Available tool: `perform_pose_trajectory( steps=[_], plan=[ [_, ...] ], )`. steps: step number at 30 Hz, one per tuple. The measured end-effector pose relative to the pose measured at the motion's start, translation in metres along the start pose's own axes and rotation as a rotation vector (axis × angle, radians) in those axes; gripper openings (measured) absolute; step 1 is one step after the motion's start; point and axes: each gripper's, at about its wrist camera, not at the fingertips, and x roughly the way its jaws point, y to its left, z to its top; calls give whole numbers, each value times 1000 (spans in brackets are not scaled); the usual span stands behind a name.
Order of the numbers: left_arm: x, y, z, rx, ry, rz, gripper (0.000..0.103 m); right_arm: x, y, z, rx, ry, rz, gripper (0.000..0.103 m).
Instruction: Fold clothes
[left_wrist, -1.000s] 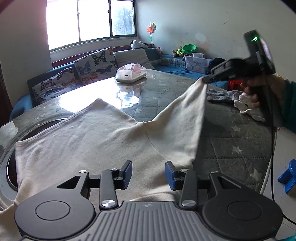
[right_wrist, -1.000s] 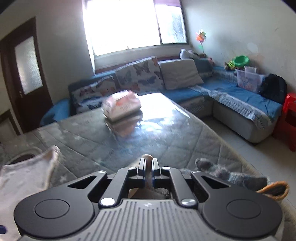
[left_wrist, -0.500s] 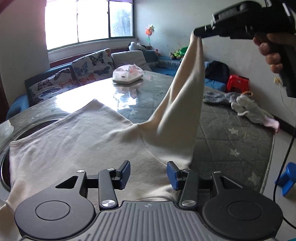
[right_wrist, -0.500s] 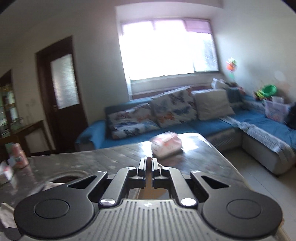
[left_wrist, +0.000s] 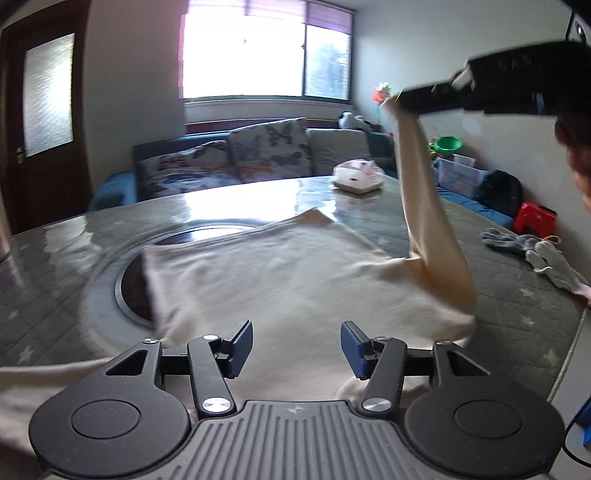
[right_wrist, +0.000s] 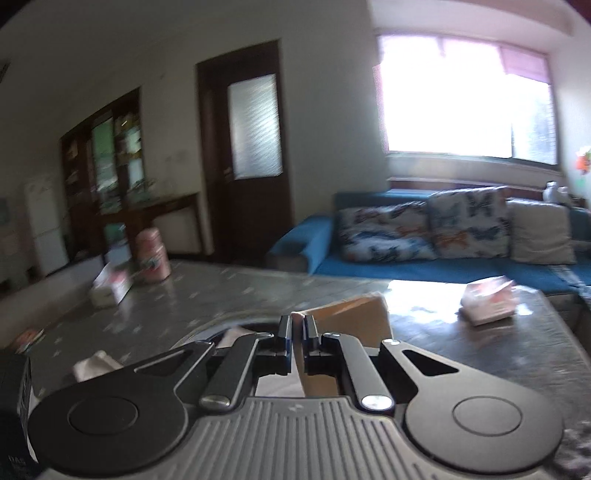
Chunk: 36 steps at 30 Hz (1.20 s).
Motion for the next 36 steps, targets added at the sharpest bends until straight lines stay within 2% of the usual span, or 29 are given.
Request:
perform_pose_trajectory(
  steps=[4,9,12,13,14,16,22,24,29,30,33,36],
  plan=[
    [-6,11,-9,-25,7,32,59,29,39,-27,-43,102,83,5],
    [-7,19,-17,-55,22,60,64,56,66,-59,-94,223,187,7],
    [-10,22,-19,-61,29,76,74,55,71,-70,-99,264,223,11],
    [-11,23,-19,-63,27,77,80,51,70,-70,-106,265,226,12],
    [-13,24,-19,-65,25,79,86,47,66,-68,-111,263,222,18],
    [-16,26,-16,-72,17,81,94,37,55,-62,-115,258,202,28],
    [-20,16,-8,-56,-12,56,103,20,4,-64,-125,302,62,34],
    [-19,10,-4,-48,-20,36,103,14,-13,-72,-100,318,16,37],
    [-11,-4,4,-32,-16,6,103,7,-44,-89,-52,330,-82,54],
    [-8,-6,5,-29,-14,2,103,6,-48,-92,-48,328,-98,55],
    [1,-11,9,-20,-9,-6,101,7,-61,-93,-18,309,-124,68],
    [11,-11,9,-30,21,-5,89,11,-69,-90,-6,284,-156,73]
  ],
)
